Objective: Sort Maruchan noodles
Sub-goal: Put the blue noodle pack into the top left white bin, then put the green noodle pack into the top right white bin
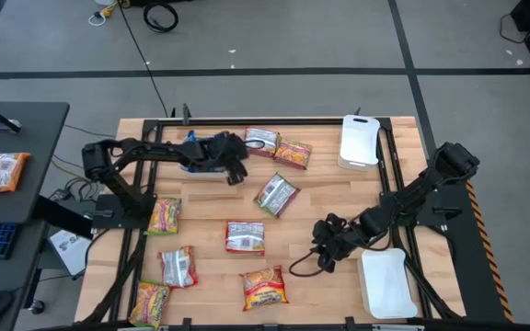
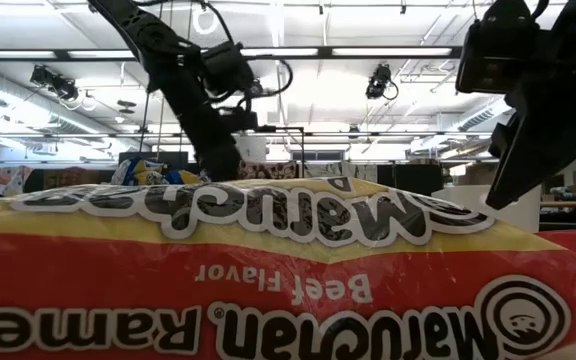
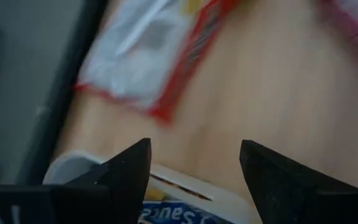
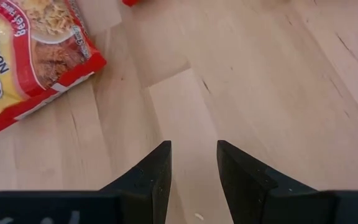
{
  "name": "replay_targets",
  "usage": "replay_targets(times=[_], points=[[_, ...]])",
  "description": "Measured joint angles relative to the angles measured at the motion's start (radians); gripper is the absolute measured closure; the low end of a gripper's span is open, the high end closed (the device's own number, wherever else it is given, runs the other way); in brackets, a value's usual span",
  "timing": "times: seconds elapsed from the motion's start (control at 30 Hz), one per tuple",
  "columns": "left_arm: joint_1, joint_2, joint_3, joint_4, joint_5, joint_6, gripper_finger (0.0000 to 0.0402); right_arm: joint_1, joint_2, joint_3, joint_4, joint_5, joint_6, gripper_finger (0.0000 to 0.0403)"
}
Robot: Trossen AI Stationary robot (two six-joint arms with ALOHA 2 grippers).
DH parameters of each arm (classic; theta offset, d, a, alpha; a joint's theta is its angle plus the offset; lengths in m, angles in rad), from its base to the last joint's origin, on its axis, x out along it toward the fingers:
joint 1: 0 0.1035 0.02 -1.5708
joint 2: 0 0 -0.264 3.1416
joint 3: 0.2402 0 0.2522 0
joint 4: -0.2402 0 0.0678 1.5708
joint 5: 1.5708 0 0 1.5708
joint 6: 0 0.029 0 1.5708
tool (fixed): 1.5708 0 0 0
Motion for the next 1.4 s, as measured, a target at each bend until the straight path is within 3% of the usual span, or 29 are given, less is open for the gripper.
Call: replay_targets(times=[0.17, 0.33, 0.47, 0.57, 0.8, 0.9, 1.07, 1.2, 1.4], points=[[0.053, -0.001, -0.001, -0.059, -0.12, 0.132, 0.0153, 0.0, 0.0, 0.0, -0.001, 0.003, -0.006, 0.0268], [0.091, -0.003, 0.005, -0.067, -0.347, 0.279, 0.0153, 0.0, 0.0, 0.0, -0.002, 0.021, -0.012, 0.0268], [0.062, -0.037, 0.05, -0.094, -0.448, 0.249, 0.0153, 0.0, 0.0, 0.0, -0.003, 0.02, -0.038, 0.0268], [-0.021, -0.094, 0.091, -0.107, -0.39, 0.152, 0.0153, 0.0, 0.0, 0.0, -0.002, 0.02, -0.096, 0.0268], [-0.232, -0.221, 0.103, -0.076, -0.028, -0.046, 0.0153, -0.027, 0.0, 0.0, 0.014, 0.021, -0.292, 0.0268], [-0.317, -0.224, 0.104, -0.059, 0.067, -0.089, 0.0153, -0.058, 0.0, 0.005, 0.004, 0.021, -0.291, 0.0268], [-0.434, -0.211, 0.103, -0.009, 0.102, -0.108, 0.0153, -0.105, 0.0, 0.108, -0.156, 0.022, -0.275, 0.0268], [-0.507, -0.212, 0.103, 0.043, 0.1, -0.144, 0.0153, -0.11, 0.0, 0.216, -0.297, 0.022, -0.352, 0.0268], [-0.573, -0.211, 0.101, 0.058, 0.1, -0.16, 0.0153, -0.116, 0.0, 0.237, -0.332, 0.075, -0.44, 0.0268]])
